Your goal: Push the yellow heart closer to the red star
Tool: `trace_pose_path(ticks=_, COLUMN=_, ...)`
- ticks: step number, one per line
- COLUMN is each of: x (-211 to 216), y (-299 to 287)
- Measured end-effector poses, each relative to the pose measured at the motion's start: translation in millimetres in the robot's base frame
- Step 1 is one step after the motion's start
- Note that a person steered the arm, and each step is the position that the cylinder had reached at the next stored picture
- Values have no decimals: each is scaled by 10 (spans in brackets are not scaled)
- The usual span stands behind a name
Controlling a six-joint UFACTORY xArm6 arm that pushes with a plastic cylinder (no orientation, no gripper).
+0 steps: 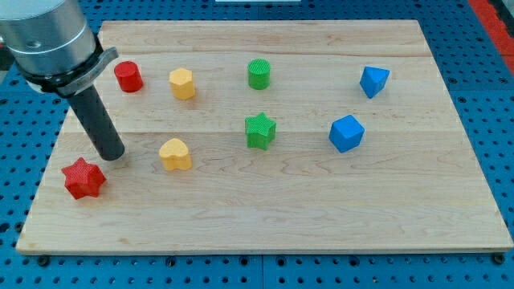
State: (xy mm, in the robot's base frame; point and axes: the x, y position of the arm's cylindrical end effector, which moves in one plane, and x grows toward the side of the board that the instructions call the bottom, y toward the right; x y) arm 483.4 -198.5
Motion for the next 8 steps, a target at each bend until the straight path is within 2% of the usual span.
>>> trace_pose_path(ticks=3, x=492, y=-334)
trace_pose_path(ticks=4, x=305, y=-335)
trace_pose_path(ticks=5, x=-157, y=-311)
trace_pose_path(ticks=6, x=-460, y=257)
trace_pose_path(ticks=7, x=-535, y=910)
trace_pose_path(ticks=8, x=-244, y=1253)
